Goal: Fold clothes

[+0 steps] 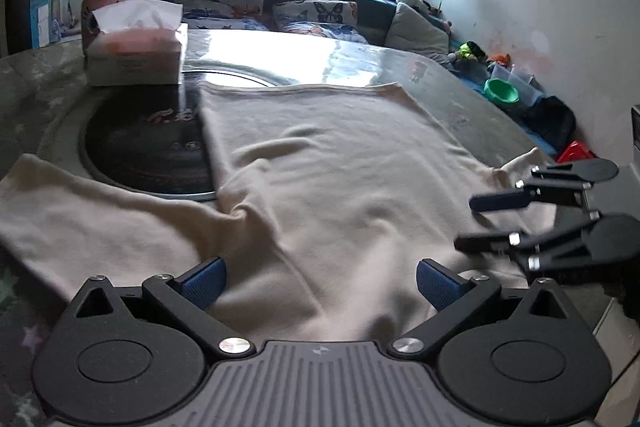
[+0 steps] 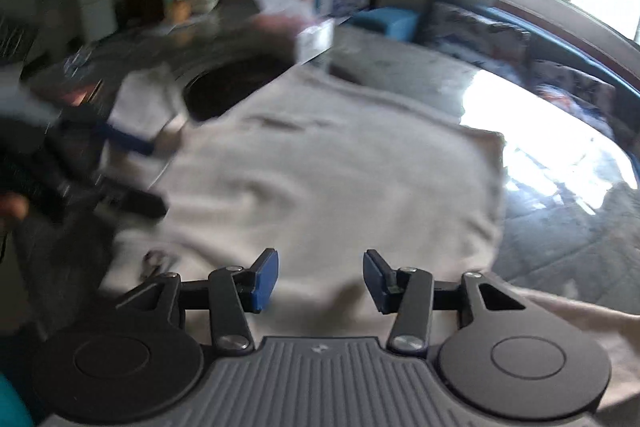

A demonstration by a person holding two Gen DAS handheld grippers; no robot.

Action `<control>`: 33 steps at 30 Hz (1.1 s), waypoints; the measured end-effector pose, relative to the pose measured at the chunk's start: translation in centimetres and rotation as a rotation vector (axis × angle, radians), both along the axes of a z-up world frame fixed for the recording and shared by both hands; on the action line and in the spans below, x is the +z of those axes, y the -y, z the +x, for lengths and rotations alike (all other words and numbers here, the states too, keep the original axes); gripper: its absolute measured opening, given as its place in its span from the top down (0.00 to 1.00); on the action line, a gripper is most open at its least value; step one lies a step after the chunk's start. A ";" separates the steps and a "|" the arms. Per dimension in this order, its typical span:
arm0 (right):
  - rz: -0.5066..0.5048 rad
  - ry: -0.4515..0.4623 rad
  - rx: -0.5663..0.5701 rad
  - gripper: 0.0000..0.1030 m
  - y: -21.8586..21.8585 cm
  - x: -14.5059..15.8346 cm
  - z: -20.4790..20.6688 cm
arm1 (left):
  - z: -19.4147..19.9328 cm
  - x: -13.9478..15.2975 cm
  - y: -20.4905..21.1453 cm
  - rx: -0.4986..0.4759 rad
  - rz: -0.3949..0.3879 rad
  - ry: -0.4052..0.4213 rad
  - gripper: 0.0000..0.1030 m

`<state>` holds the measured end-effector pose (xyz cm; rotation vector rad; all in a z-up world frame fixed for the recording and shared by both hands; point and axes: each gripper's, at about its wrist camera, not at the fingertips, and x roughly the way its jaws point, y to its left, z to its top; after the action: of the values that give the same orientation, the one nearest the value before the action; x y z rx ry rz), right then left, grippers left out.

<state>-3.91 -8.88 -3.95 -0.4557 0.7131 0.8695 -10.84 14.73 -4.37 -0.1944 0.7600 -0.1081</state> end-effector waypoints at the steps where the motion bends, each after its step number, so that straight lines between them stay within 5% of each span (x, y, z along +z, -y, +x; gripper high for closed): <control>1: -0.007 0.010 0.008 0.54 0.1 0.0 -0.6 | -0.2 0.0 0.0 0.000 0.008 -0.002 0.00; 7: 0.005 -0.051 0.031 0.54 0.7 1.2 -0.1 | 0.3 1.2 -0.8 0.034 -0.034 -0.008 0.00; 15: 0.052 -0.010 -0.220 0.54 1.3 2.8 8.8 | 2.4 1.9 0.3 0.018 -0.108 0.021 0.00; 21: 0.091 -0.088 -0.432 0.63 1.9 0.9 16.4 | 3.0 1.0 5.1 -0.162 -0.143 0.011 0.00; 30: 0.139 -0.107 -0.466 0.76 0.8 -1.2 20.1 | 4.1 -0.1 10.1 -0.301 -0.152 -0.015 0.00; 33: 0.141 -0.096 -0.471 0.91 0.5 -1.4 20.6 | 3.8 -0.2 11.0 -0.329 -0.137 -0.008 0.00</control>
<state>16.66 -9.37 -5.33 -0.1088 0.7995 0.4940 -7.06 3.74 -4.60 -0.1989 0.7885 -0.4720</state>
